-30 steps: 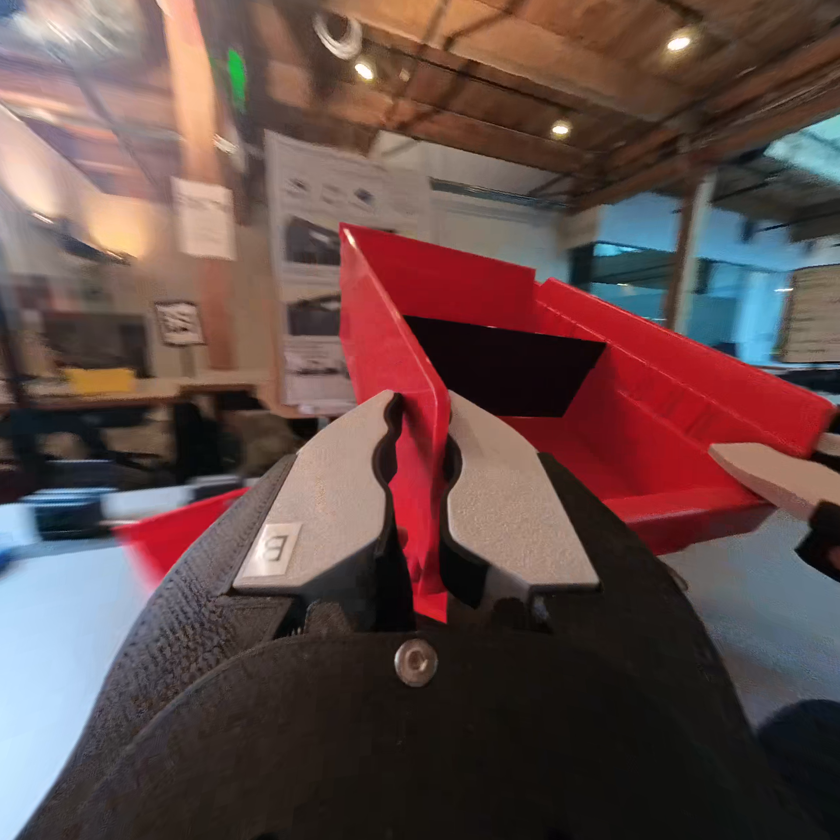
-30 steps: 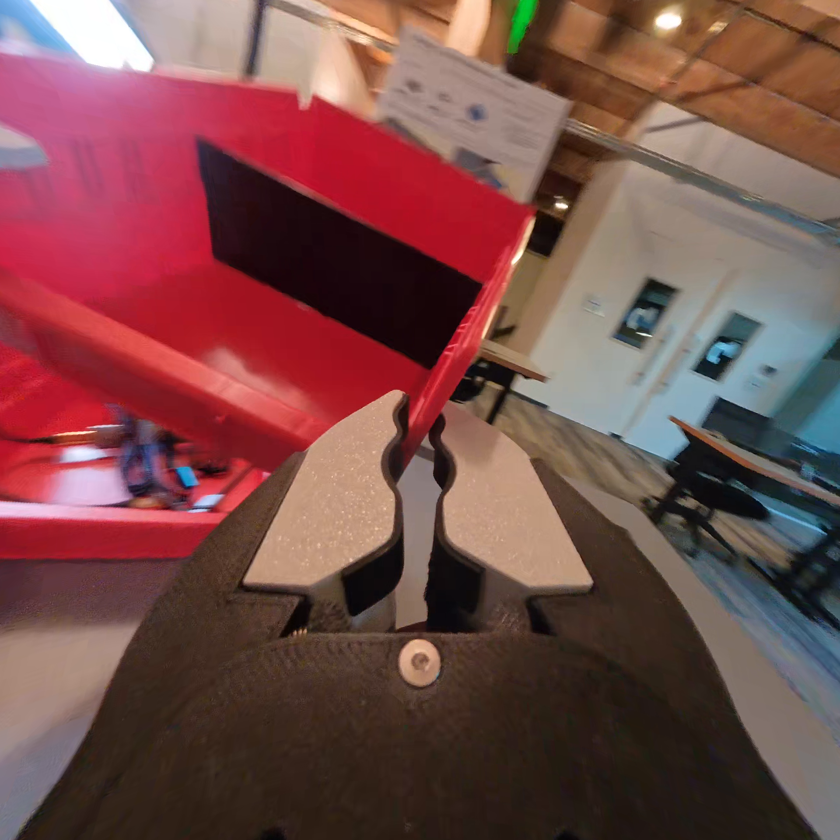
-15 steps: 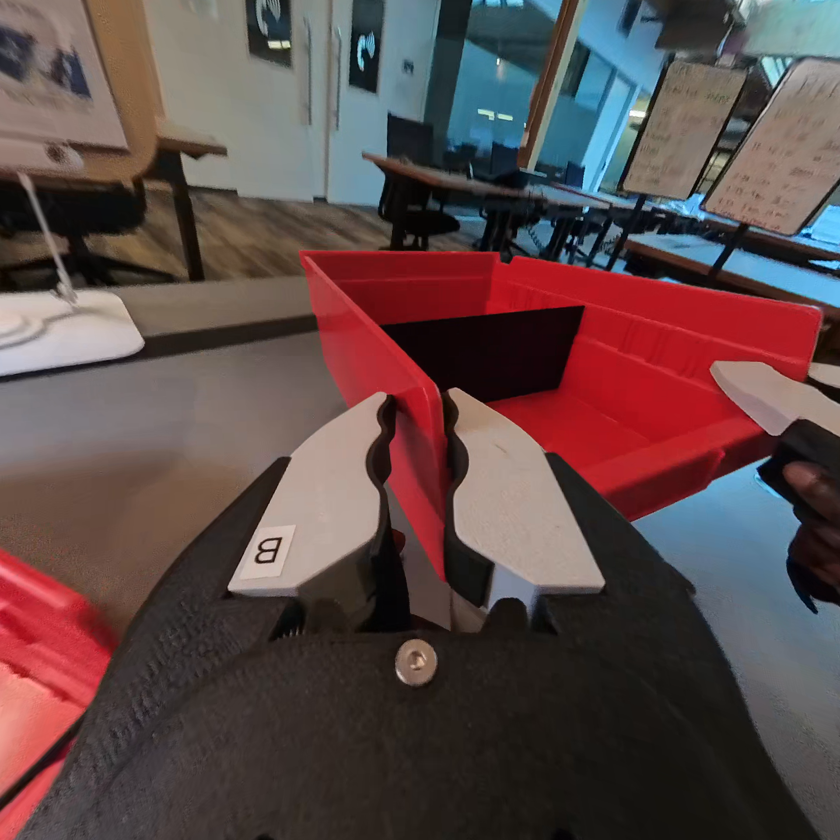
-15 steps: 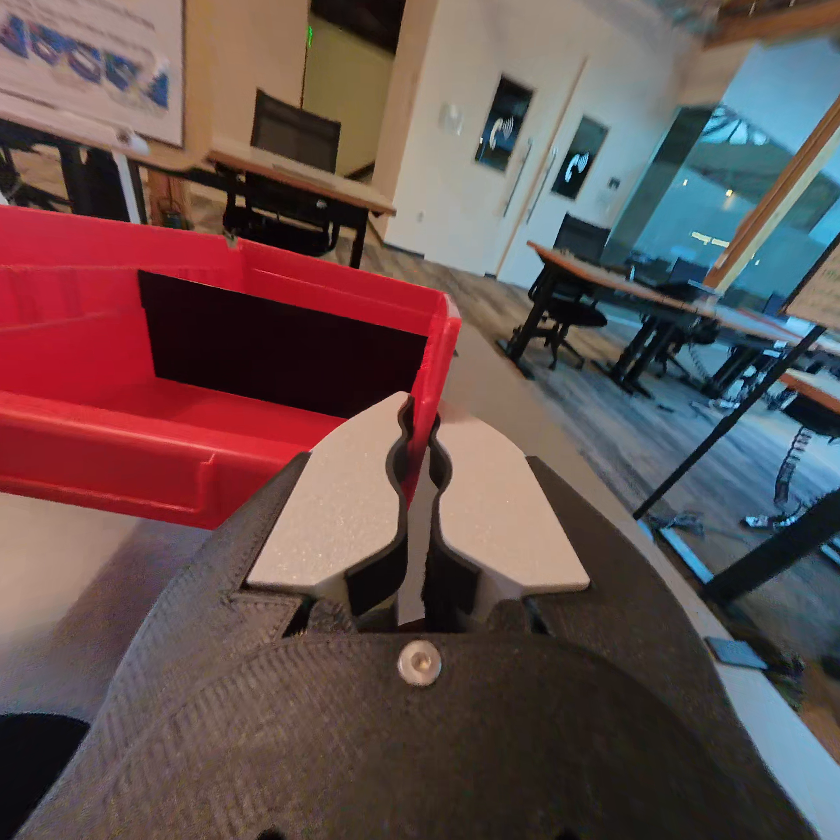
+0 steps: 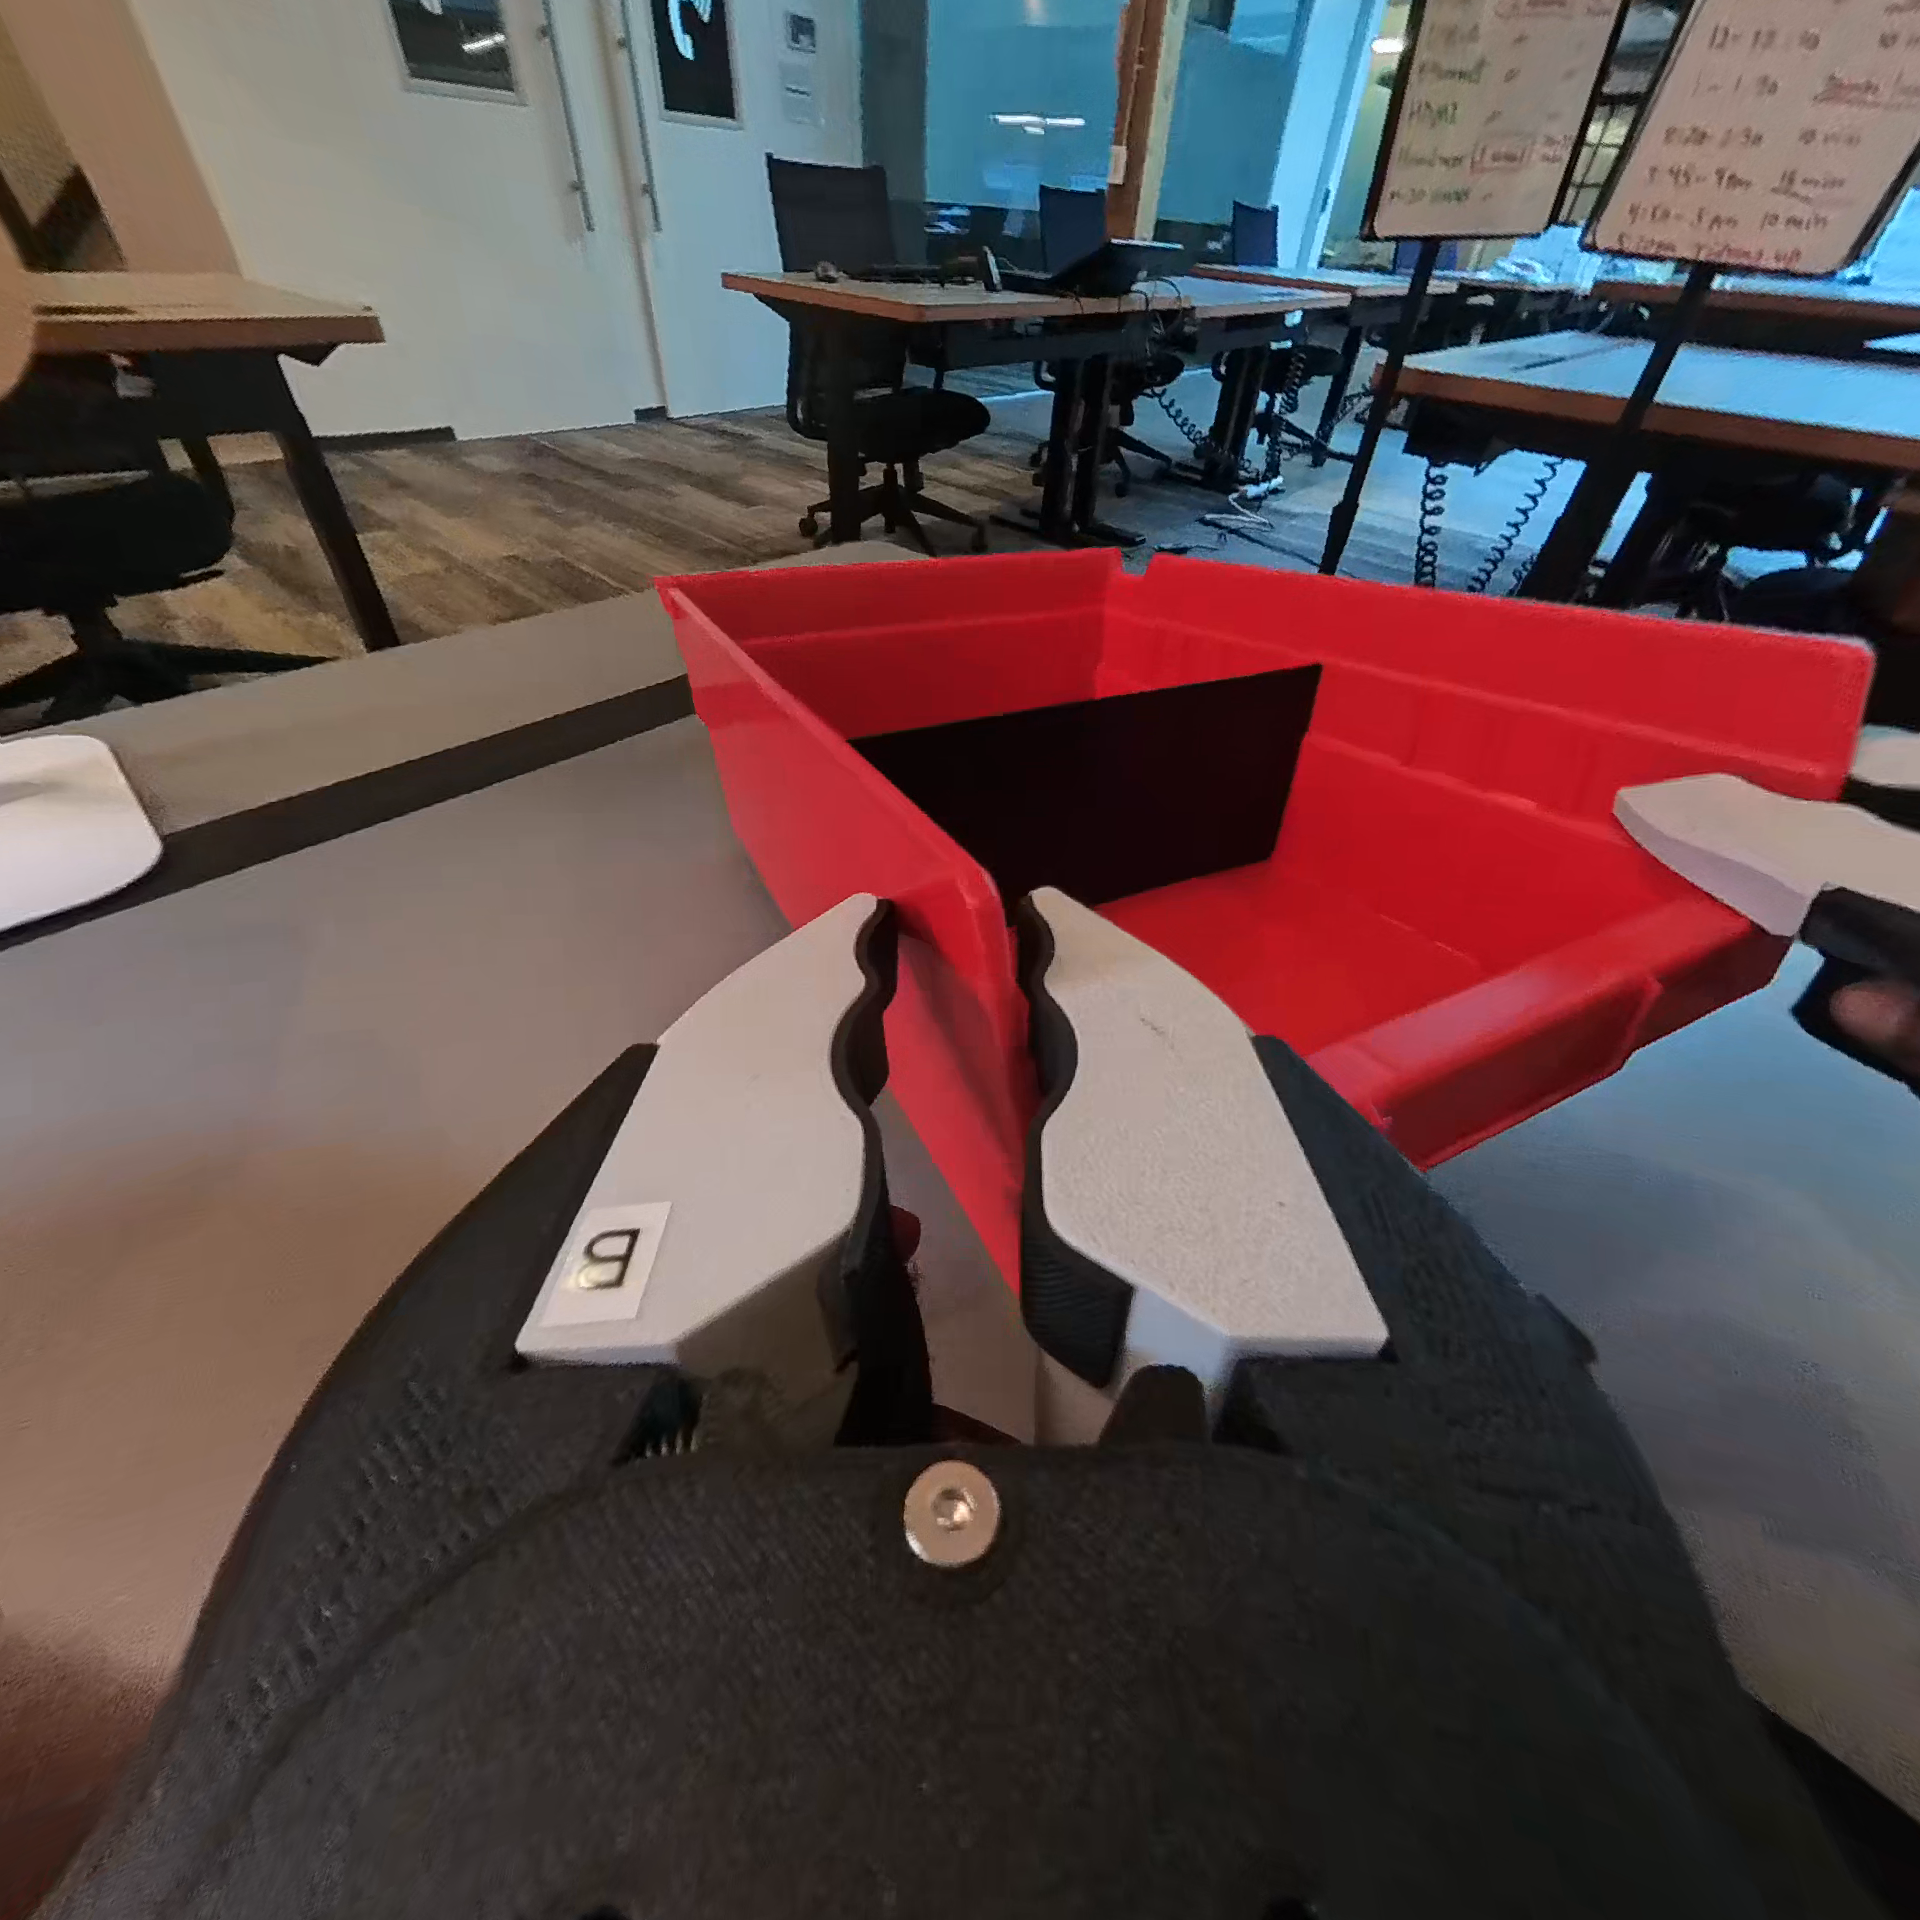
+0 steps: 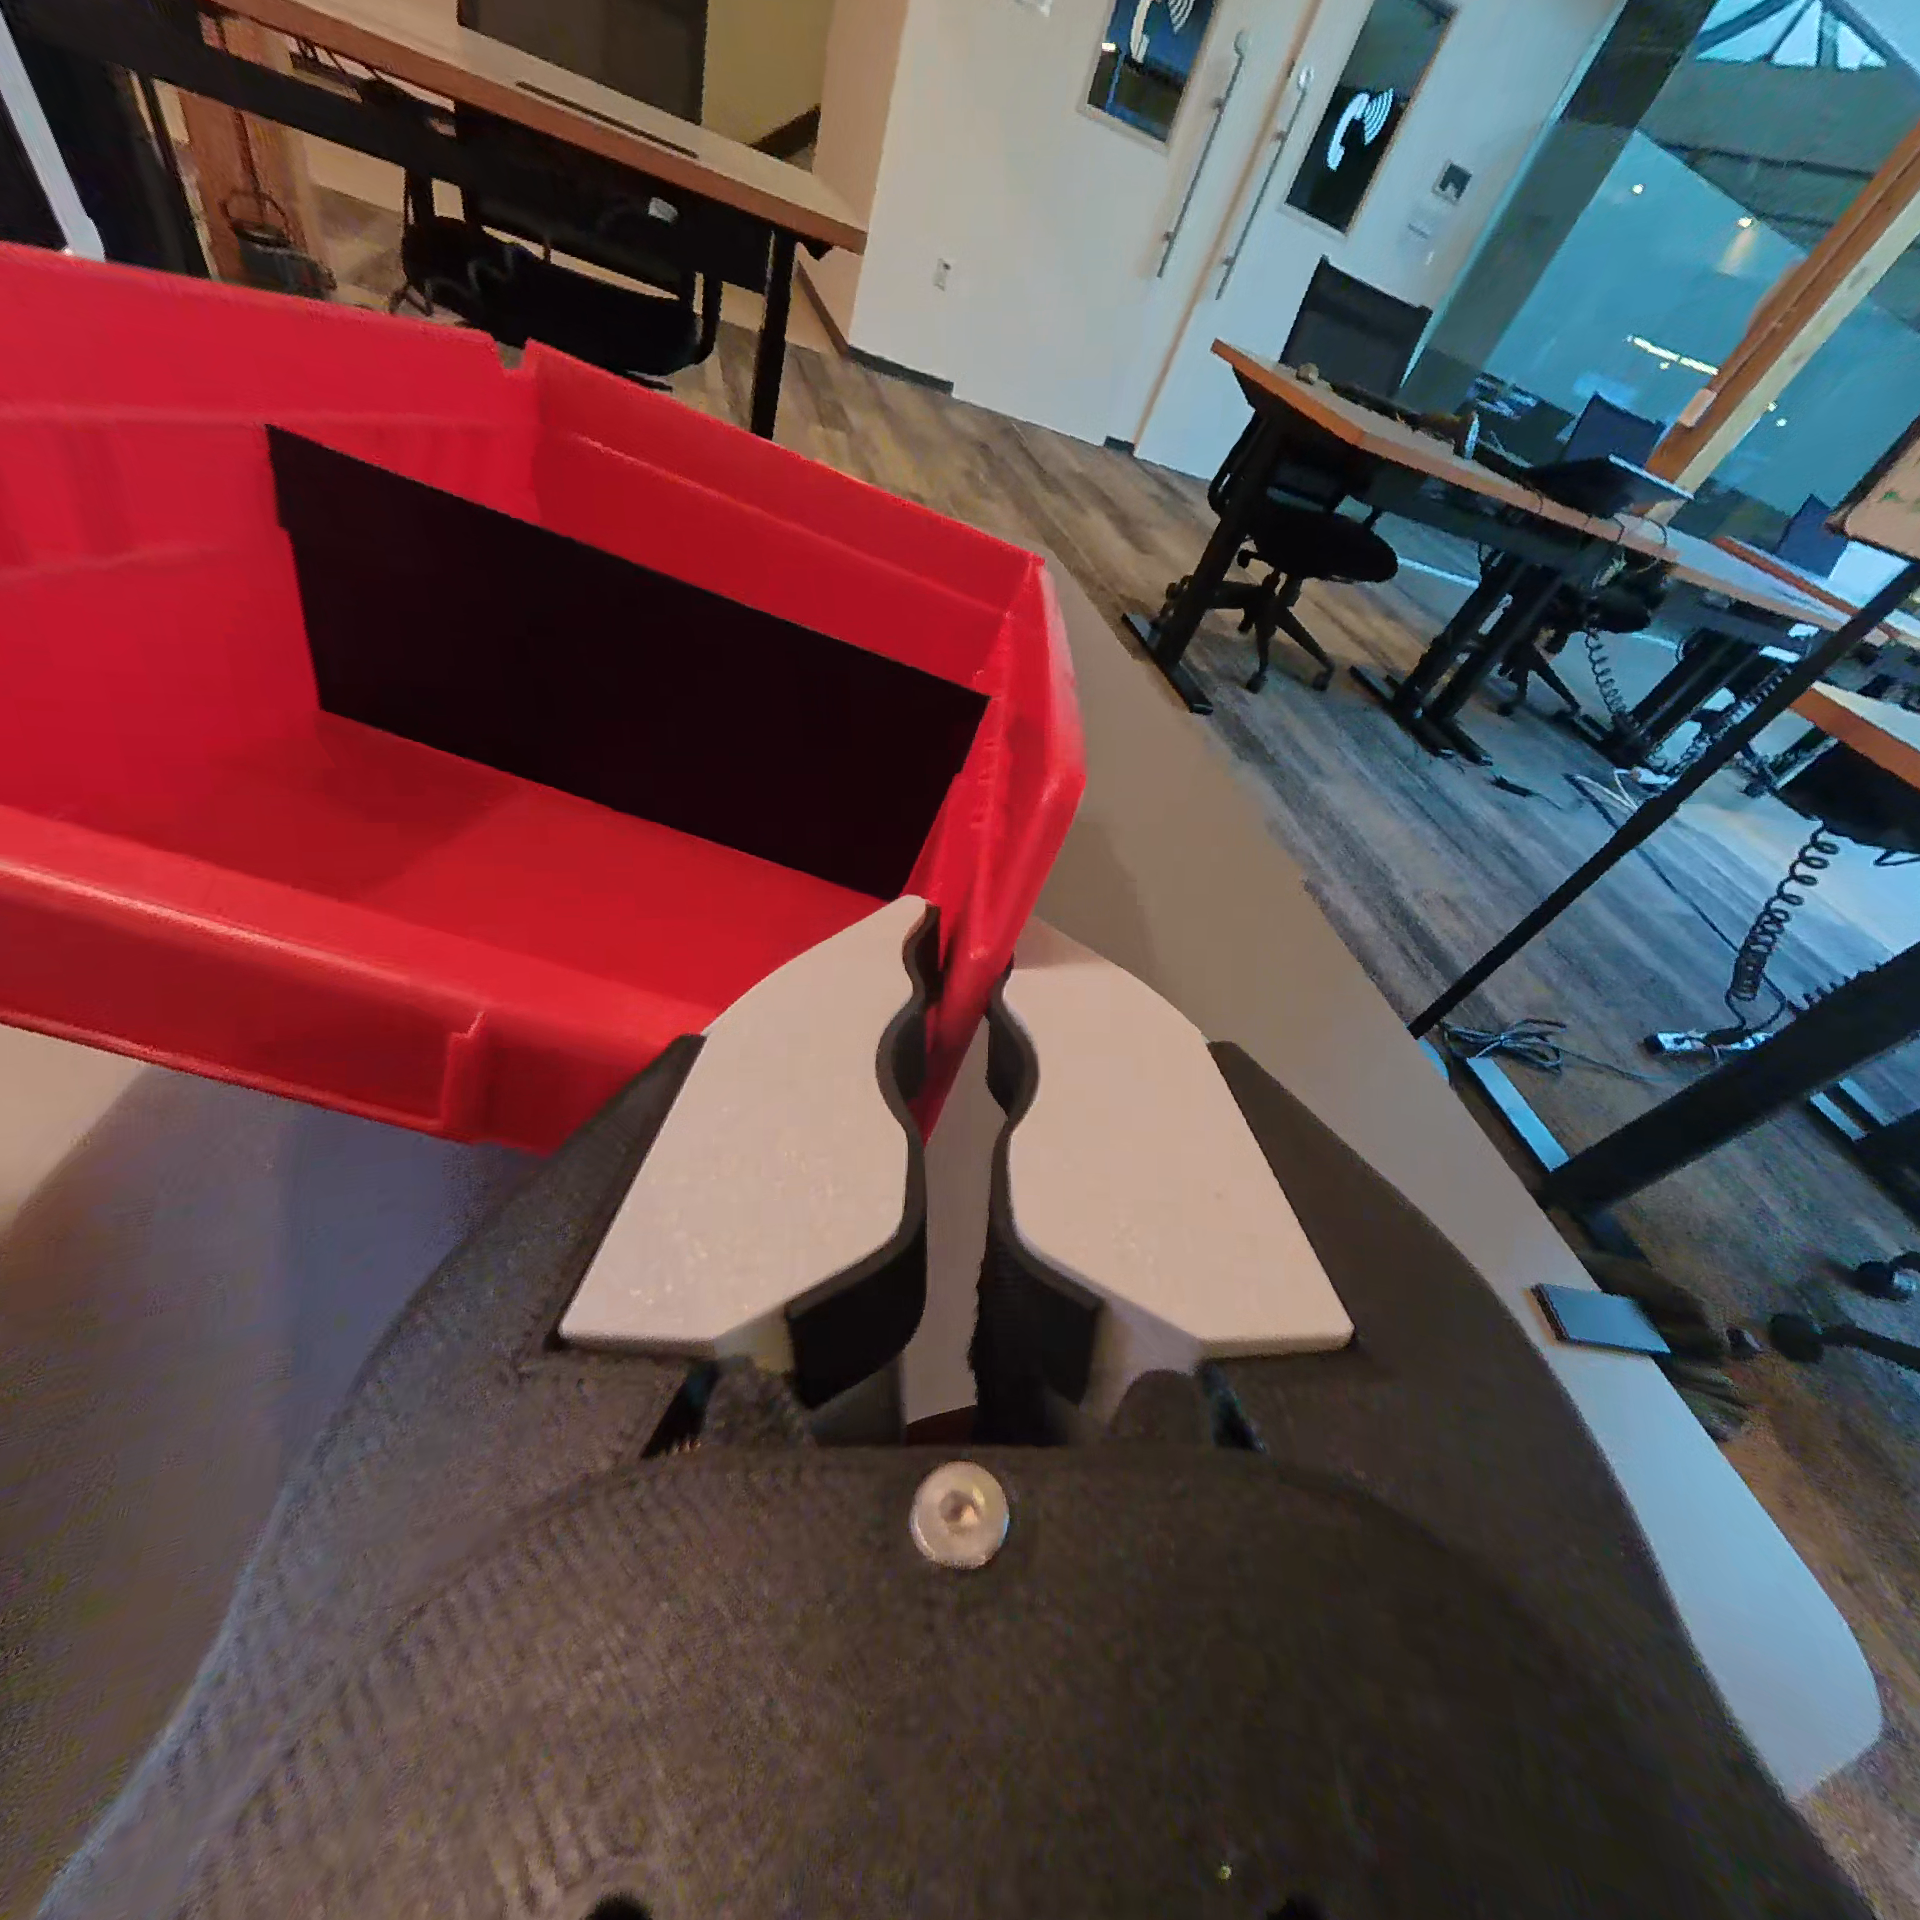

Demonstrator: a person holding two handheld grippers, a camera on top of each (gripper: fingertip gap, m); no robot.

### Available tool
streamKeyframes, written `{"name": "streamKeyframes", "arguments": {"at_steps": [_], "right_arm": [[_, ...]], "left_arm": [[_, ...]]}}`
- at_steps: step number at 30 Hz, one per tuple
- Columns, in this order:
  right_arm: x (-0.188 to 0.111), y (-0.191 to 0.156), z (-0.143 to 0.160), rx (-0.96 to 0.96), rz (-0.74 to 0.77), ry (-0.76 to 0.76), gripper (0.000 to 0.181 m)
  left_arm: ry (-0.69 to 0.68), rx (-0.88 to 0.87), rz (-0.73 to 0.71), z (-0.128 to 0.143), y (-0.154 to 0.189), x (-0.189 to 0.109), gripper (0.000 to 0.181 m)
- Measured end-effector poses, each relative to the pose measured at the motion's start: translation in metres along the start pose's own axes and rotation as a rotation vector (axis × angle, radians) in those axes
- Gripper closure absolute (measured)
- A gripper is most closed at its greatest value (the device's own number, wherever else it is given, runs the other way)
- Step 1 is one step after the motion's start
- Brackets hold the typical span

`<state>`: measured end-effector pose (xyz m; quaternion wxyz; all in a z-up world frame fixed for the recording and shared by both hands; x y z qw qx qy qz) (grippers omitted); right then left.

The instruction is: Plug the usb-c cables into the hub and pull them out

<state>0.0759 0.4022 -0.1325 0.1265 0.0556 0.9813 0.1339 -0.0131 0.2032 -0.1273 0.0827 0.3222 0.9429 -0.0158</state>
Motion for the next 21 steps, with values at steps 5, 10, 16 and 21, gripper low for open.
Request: {"name": "streamKeyframes", "arguments": {"at_steps": [5, 10, 16, 21], "right_arm": [[0.000, 0.008, 0.012, 0.058, -0.092, -0.088, 0.176], [0.000, 0.012, 0.013, 0.083, -0.077, -0.094, 0.161], [-0.029, 0.020, -0.029, 0.086, -0.056, 0.383, 0.101], [-0.039, -0.009, -0.052, 0.136, -0.305, 0.654, 0.053]], "left_arm": [[-0.035, 0.073, 0.040, 0.015, 0.008, 0.002, 0.155], [-0.131, 0.027, 0.171, 0.014, 0.006, -0.007, 0.131], [0.032, 0.096, 0.294, -0.009, 0.005, -0.078, 0.101], [0.158, 0.217, 0.194, -0.016, -0.022, -0.172, 0.099]]}}
Point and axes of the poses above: each gripper's, where its closed fingertips meet, x out along the fingers, z out of its underside, y = z × x across the jaws, the point moved 7 cm from there along -x, back along the fingers, and after that the axes turned 8 degrees about -z, right-handed, at the moved point
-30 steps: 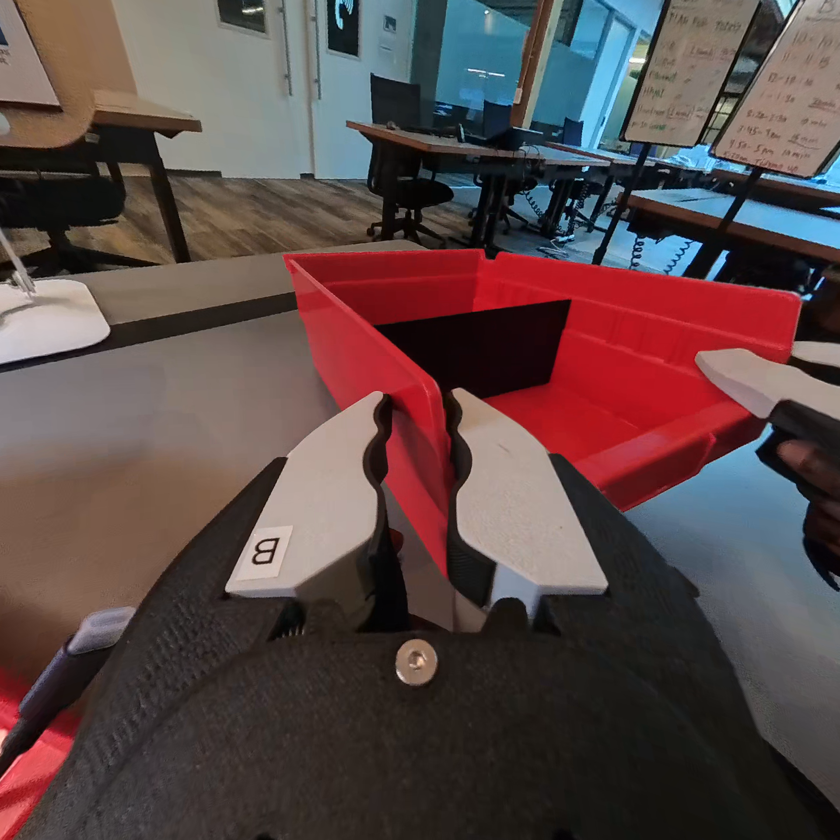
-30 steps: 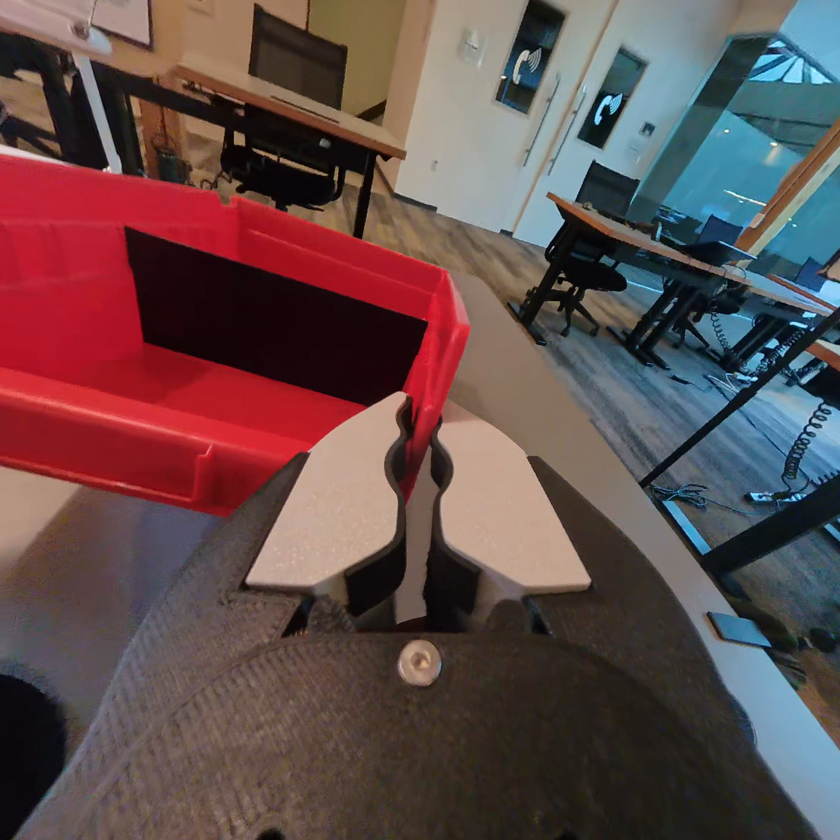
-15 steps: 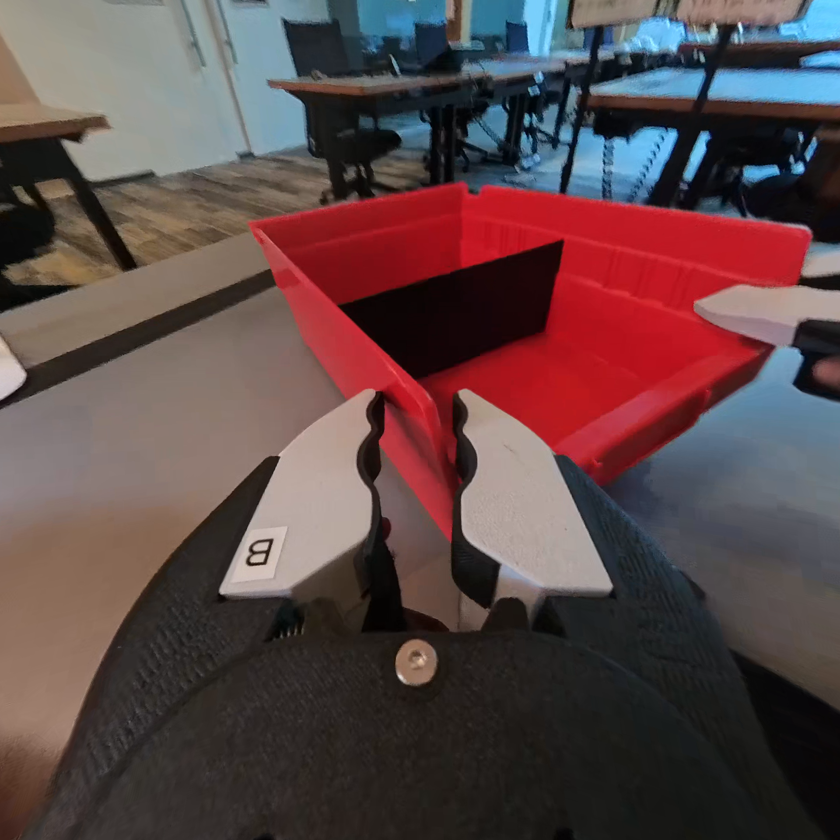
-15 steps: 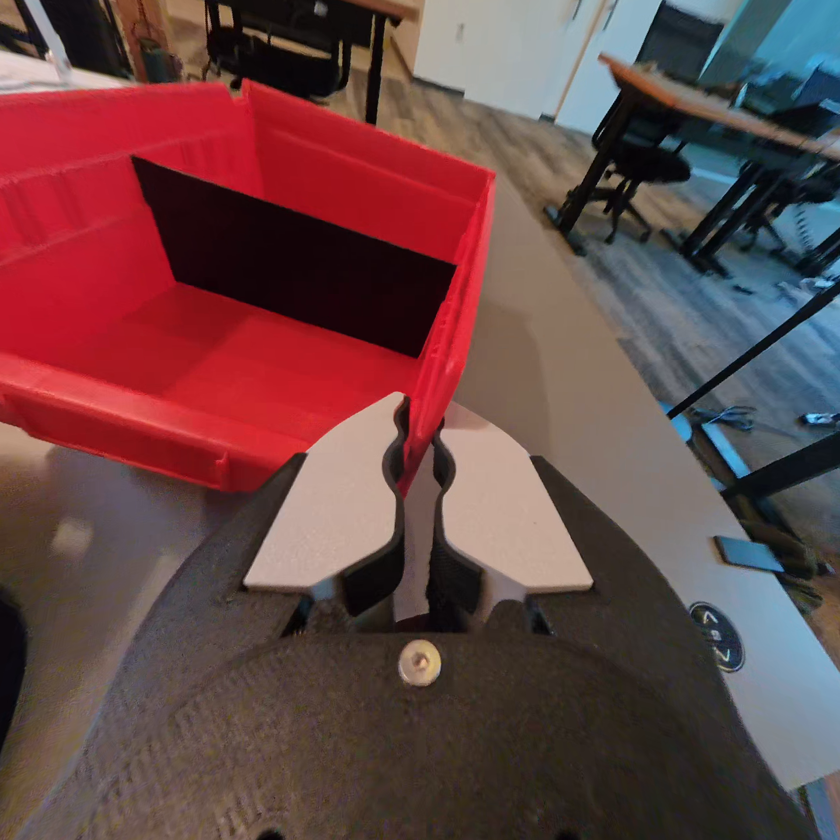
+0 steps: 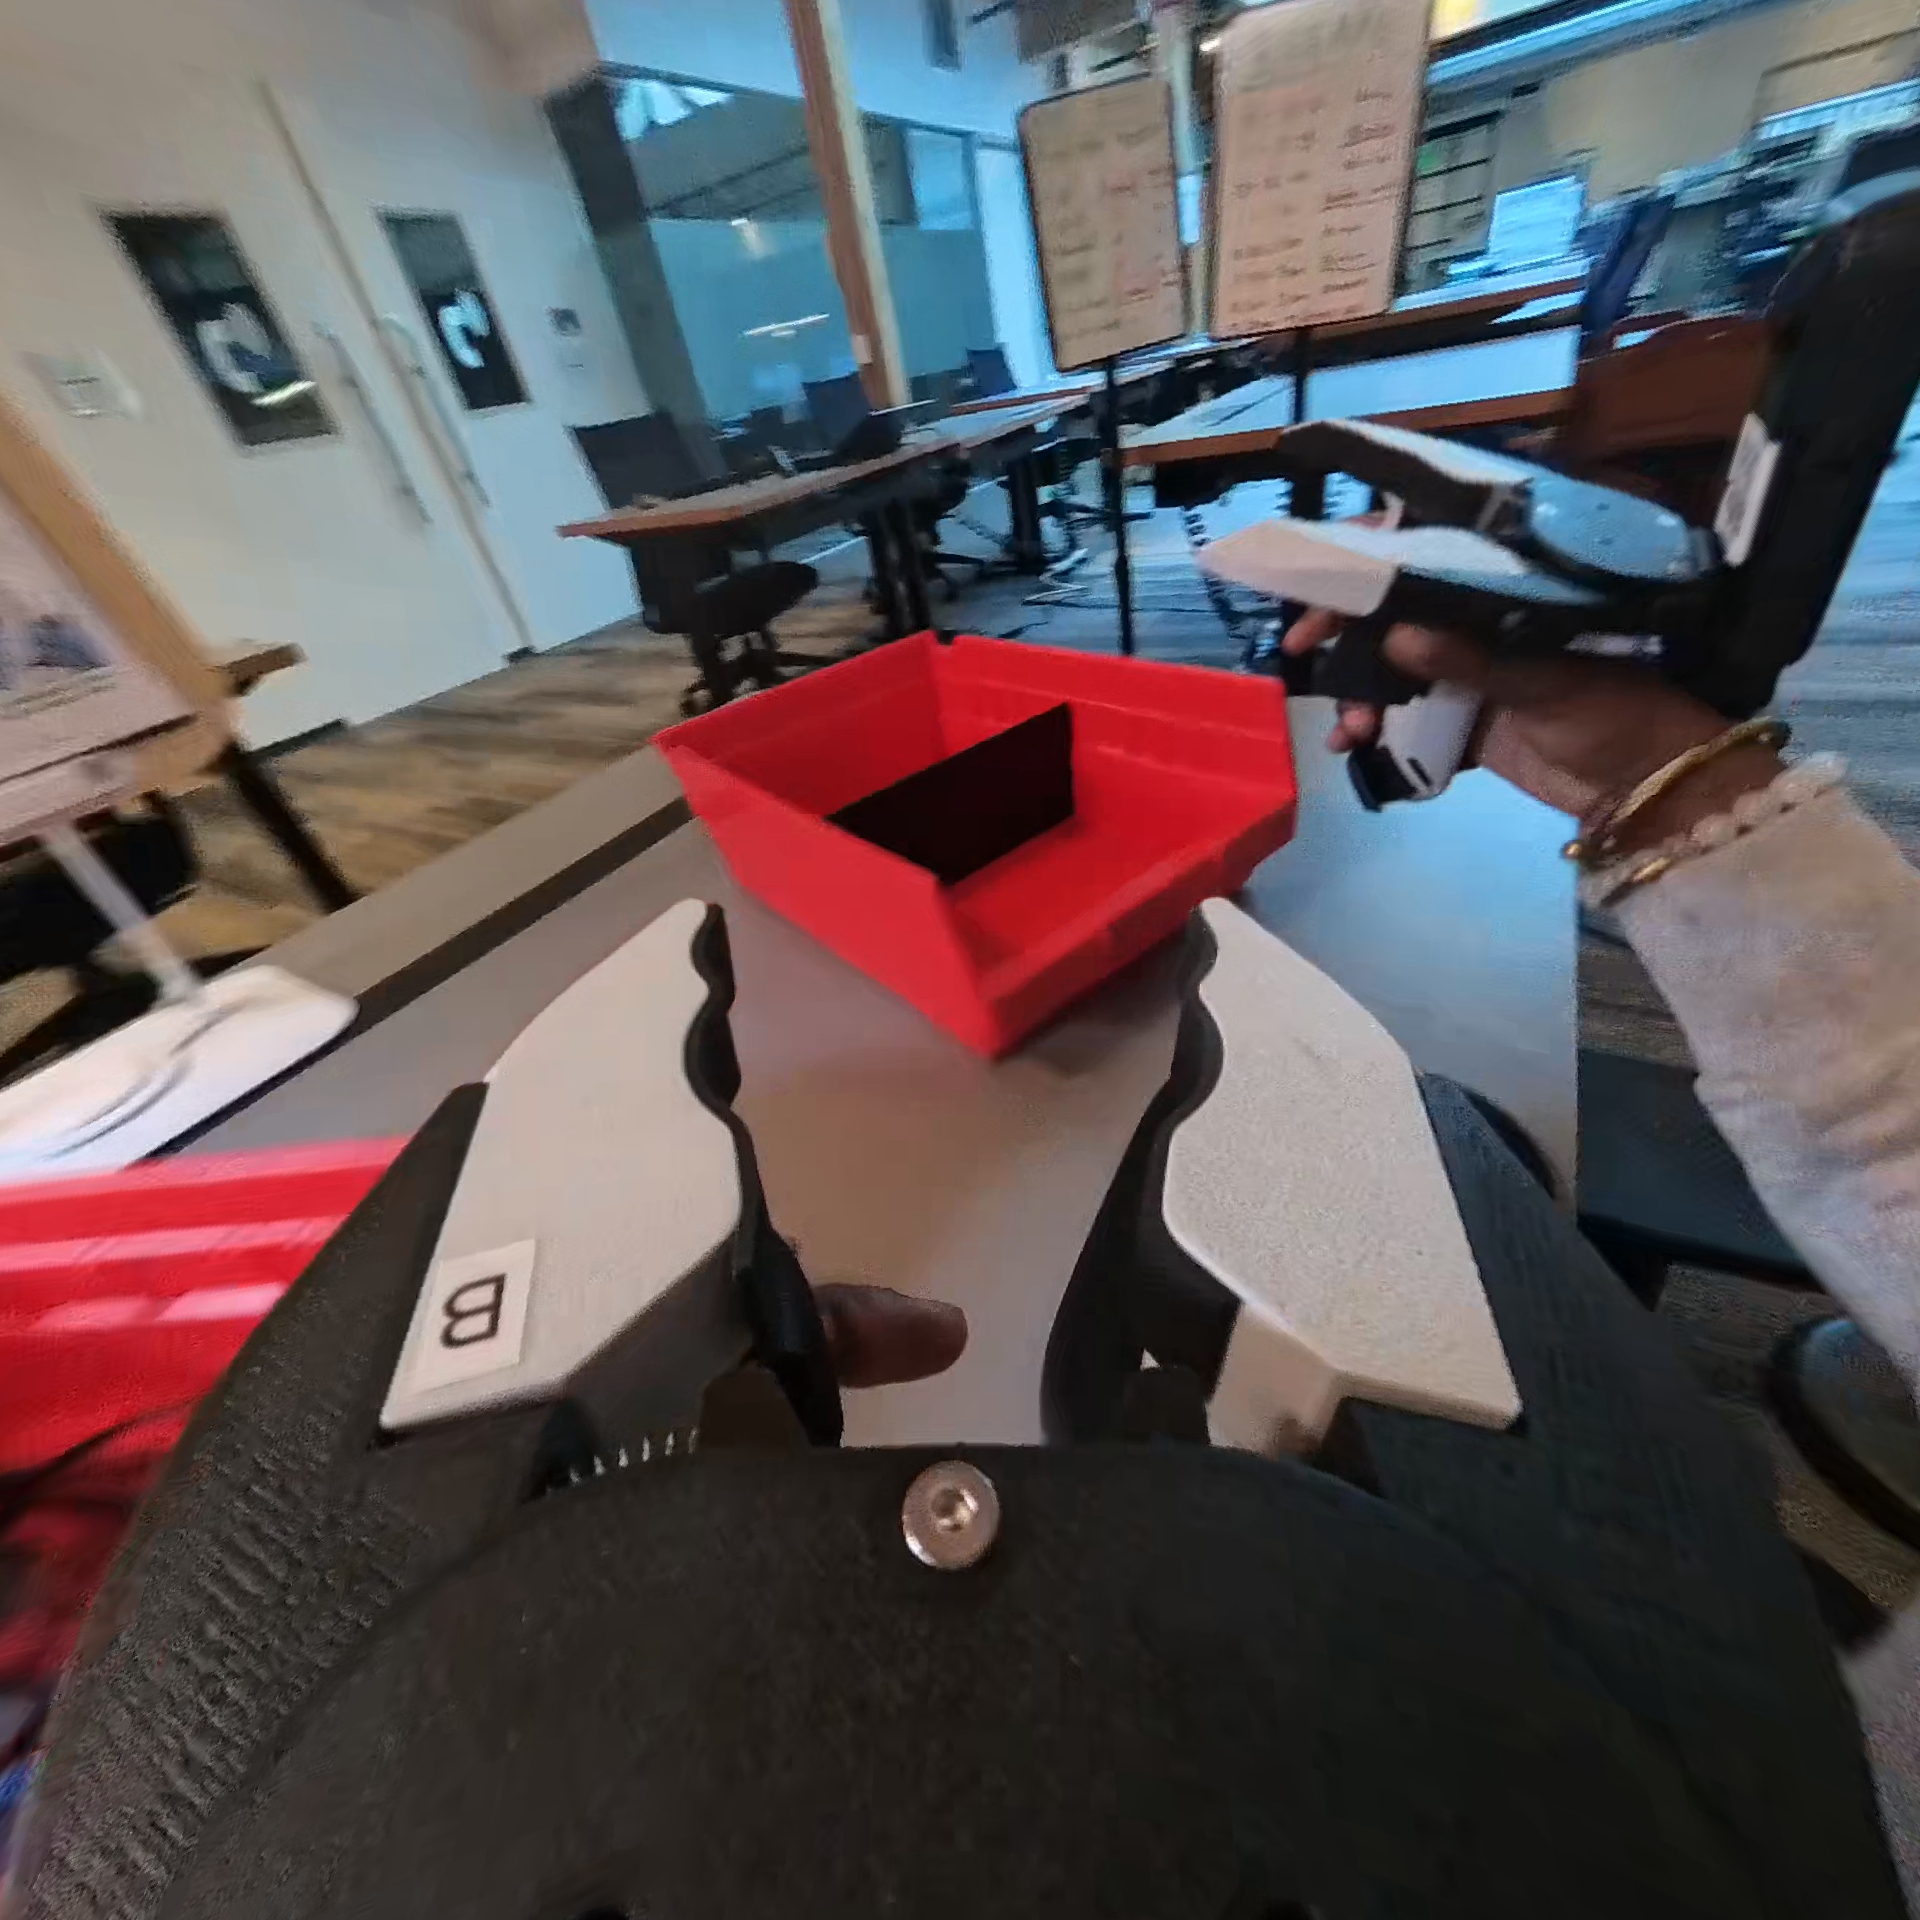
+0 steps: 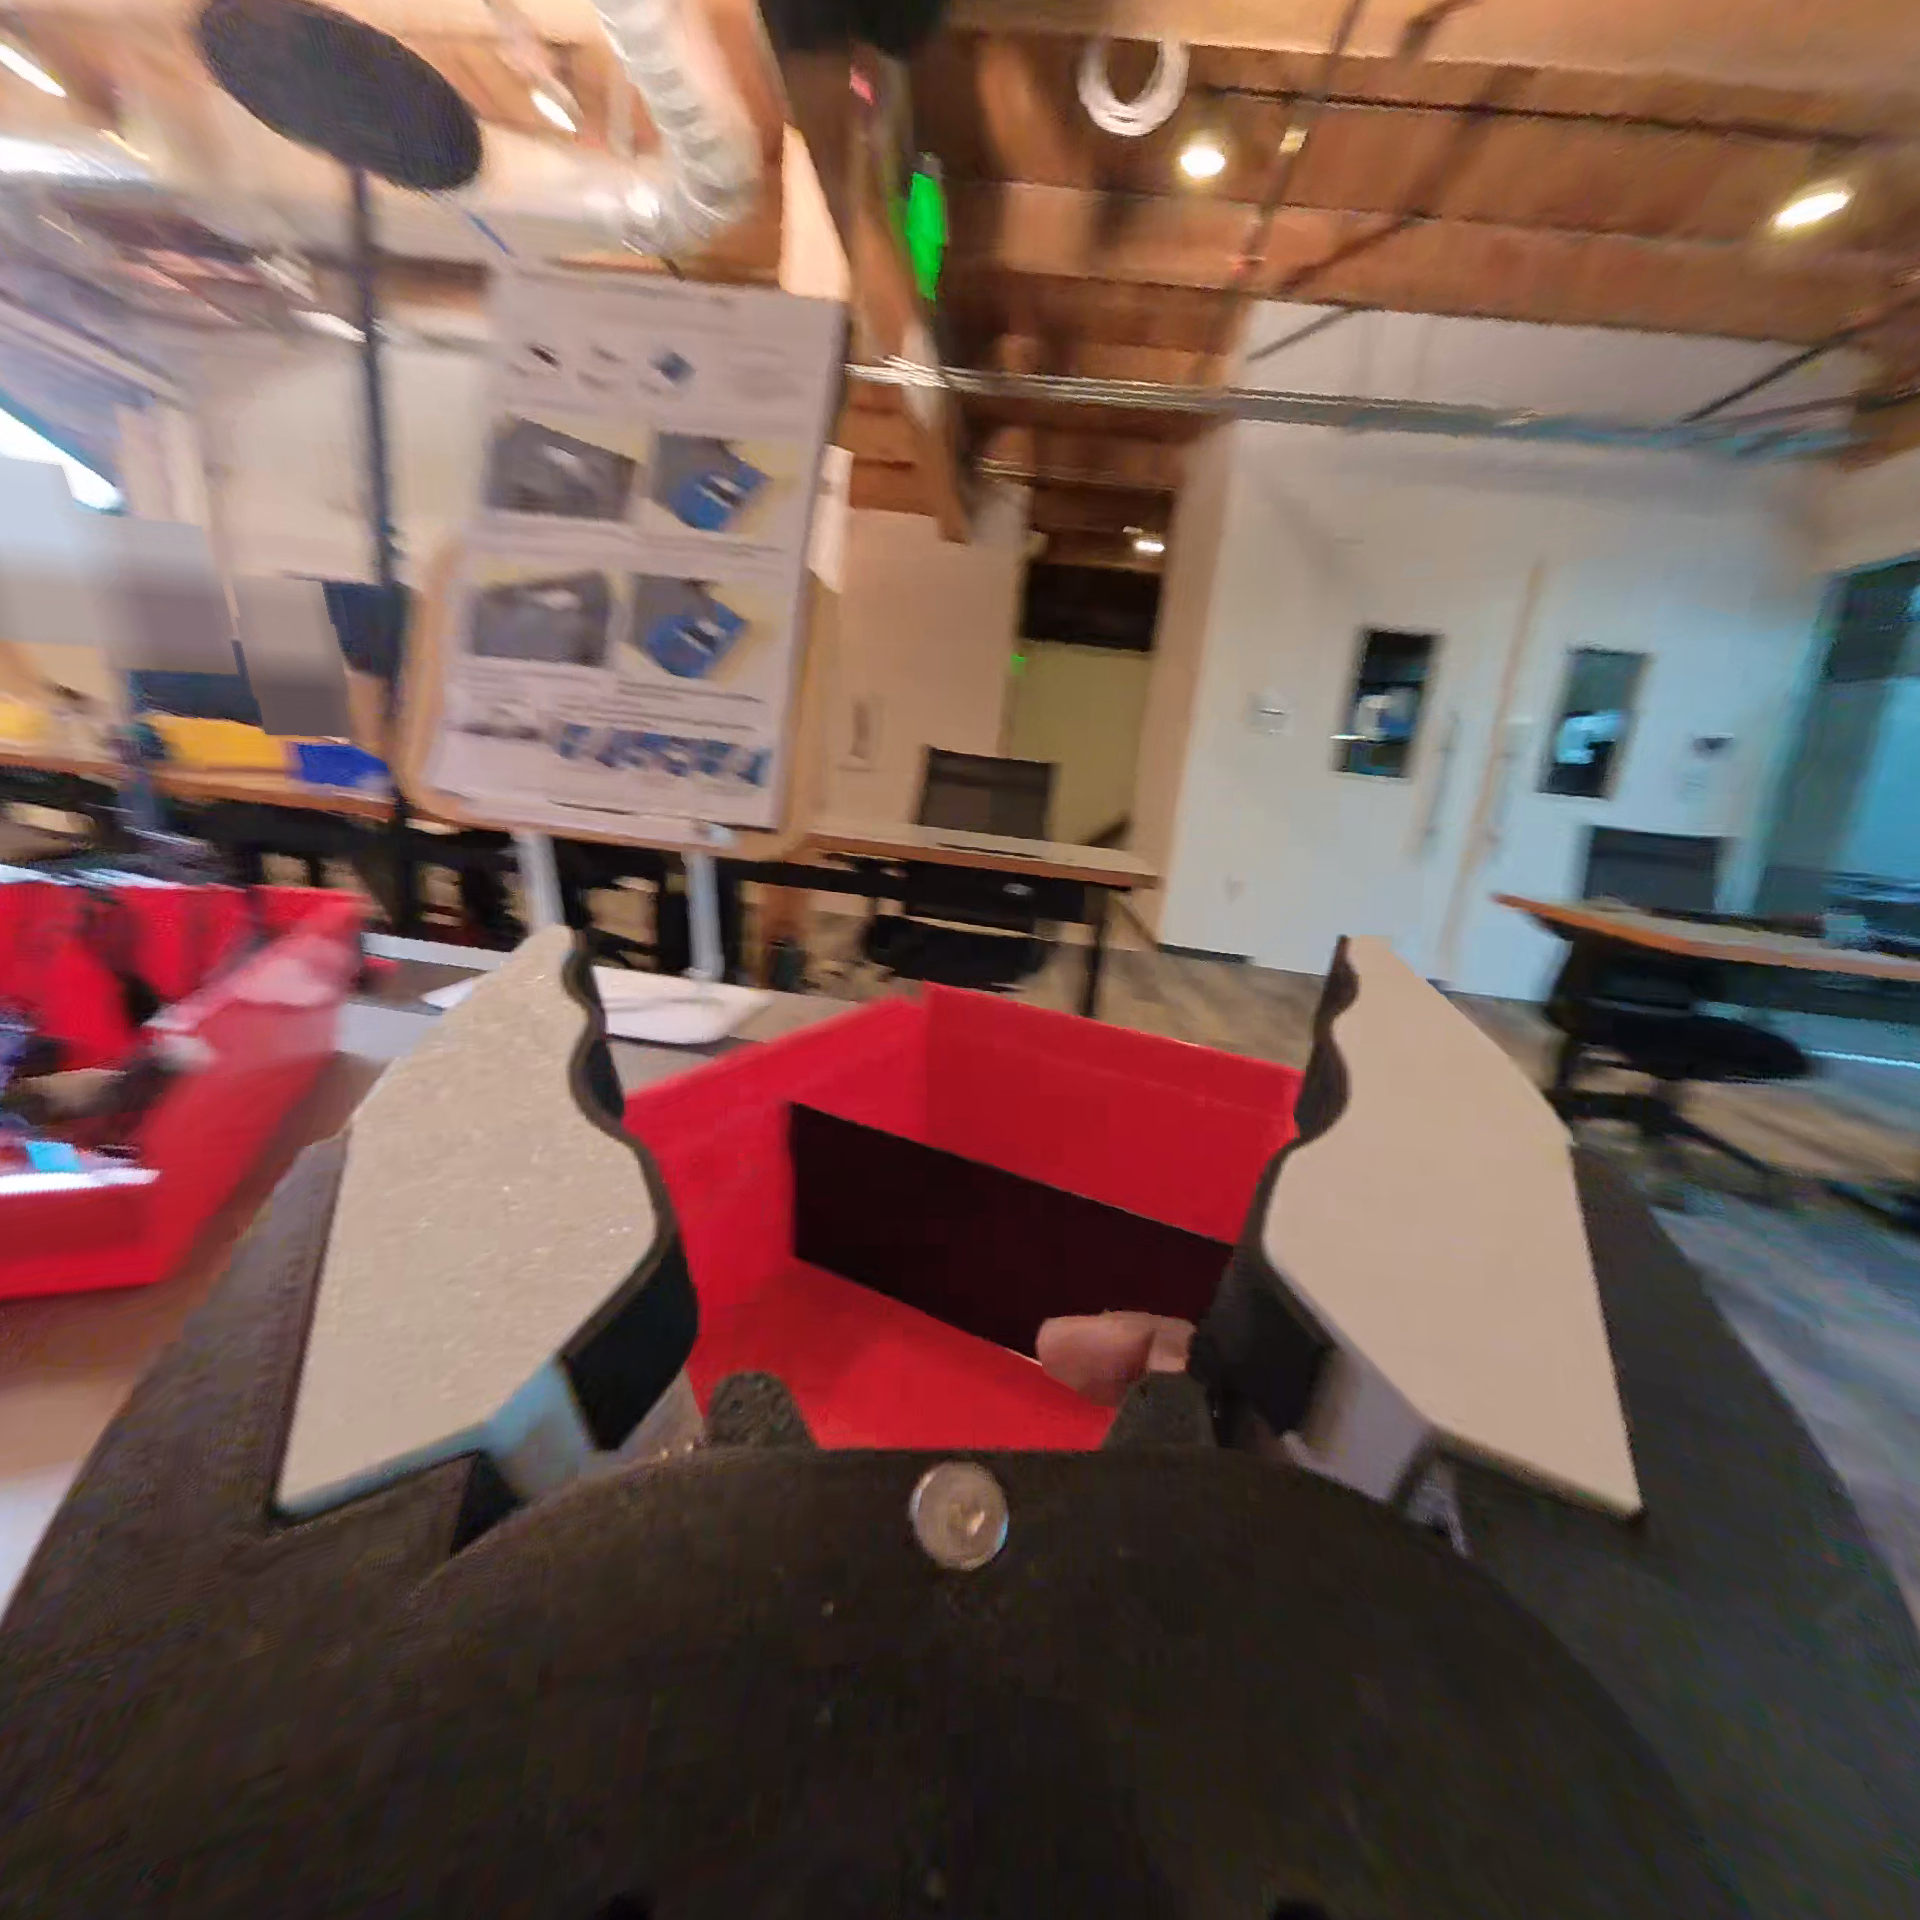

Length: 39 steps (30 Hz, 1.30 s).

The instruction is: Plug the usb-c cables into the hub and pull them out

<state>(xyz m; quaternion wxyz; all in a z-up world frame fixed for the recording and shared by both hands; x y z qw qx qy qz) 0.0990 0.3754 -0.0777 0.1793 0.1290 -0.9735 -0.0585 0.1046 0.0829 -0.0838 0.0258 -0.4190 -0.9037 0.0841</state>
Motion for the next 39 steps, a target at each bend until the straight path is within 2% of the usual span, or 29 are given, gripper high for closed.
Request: {"name": "streamKeyframes", "arguments": {"at_steps": [2, 4, 6, 8, 10, 13, 15, 17, 19, 22, 23, 25, 26, 33, 39], "right_arm": [[0.007, -0.018, -0.007, 0.094, -0.131, 0.055, 0.051], [0.012, -0.036, -0.013, 0.149, -0.258, 0.072, 0.053], [0.018, -0.053, -0.012, 0.165, -0.370, -0.001, 0.054], [0.023, -0.071, -0.005, 0.111, -0.470, -0.141, 0.055], [0.025, -0.085, 0.006, -0.010, -0.524, -0.322, 0.069], [0.028, -0.096, 0.022, -0.151, -0.547, -0.566, 0.106], [0.031, -0.101, 0.036, -0.129, -0.576, -0.738, 0.106], [0.032, -0.102, 0.051, -0.198, -0.550, -0.881, 0.102], [0.033, -0.098, 0.064, -0.310, -0.500, -0.953, 0.100], [0.034, -0.092, 0.084, -0.341, -0.448, -1.020, 0.105], [0.033, -0.089, 0.090, -0.368, -0.428, -1.057, 0.110], [0.030, -0.080, 0.099, -0.468, -0.370, -1.125, 0.137], [0.028, -0.077, 0.101, -0.482, -0.370, -1.138, 0.144], [0.012, -0.053, 0.101, -0.487, -0.335, -1.128, 0.143], [-0.001, -0.041, 0.099, -0.482, -0.346, -1.127, 0.142]], "left_arm": [[-0.038, 0.003, -0.068, 0.010, -0.013, -0.033, 0.099], [-0.128, -0.019, -0.138, 0.033, -0.027, -0.062, 0.099], [-0.209, -0.032, -0.160, 0.051, -0.034, -0.082, 0.099], [-0.283, 0.032, -0.171, 0.059, -0.042, -0.091, 0.099], [-0.301, 0.056, -0.215, 0.057, -0.048, -0.091, 0.100], [-0.338, 0.041, -0.194, 0.060, -0.048, -0.078, 0.105], [-0.414, 0.131, -0.232, 0.068, -0.056, -0.067, 0.106], [-0.520, 0.212, -0.267, 0.078, -0.070, -0.054, 0.109], [-0.631, 0.233, -0.263, 0.090, -0.079, -0.039, 0.109], [-0.856, 0.330, -0.327, 0.115, -0.095, -0.027, 0.114], [-0.905, 0.406, -0.372, 0.120, -0.101, -0.027, 0.131], [-0.940, 0.484, -0.349, 0.124, -0.105, -0.034, 0.146], [-0.933, 0.466, -0.351, 0.125, -0.109, -0.040, 0.145], [-0.882, 0.446, -0.310, 0.133, -0.147, -0.118, 0.140], [-0.854, 0.431, -0.342, 0.140, -0.172, -0.193, 0.139]]}}
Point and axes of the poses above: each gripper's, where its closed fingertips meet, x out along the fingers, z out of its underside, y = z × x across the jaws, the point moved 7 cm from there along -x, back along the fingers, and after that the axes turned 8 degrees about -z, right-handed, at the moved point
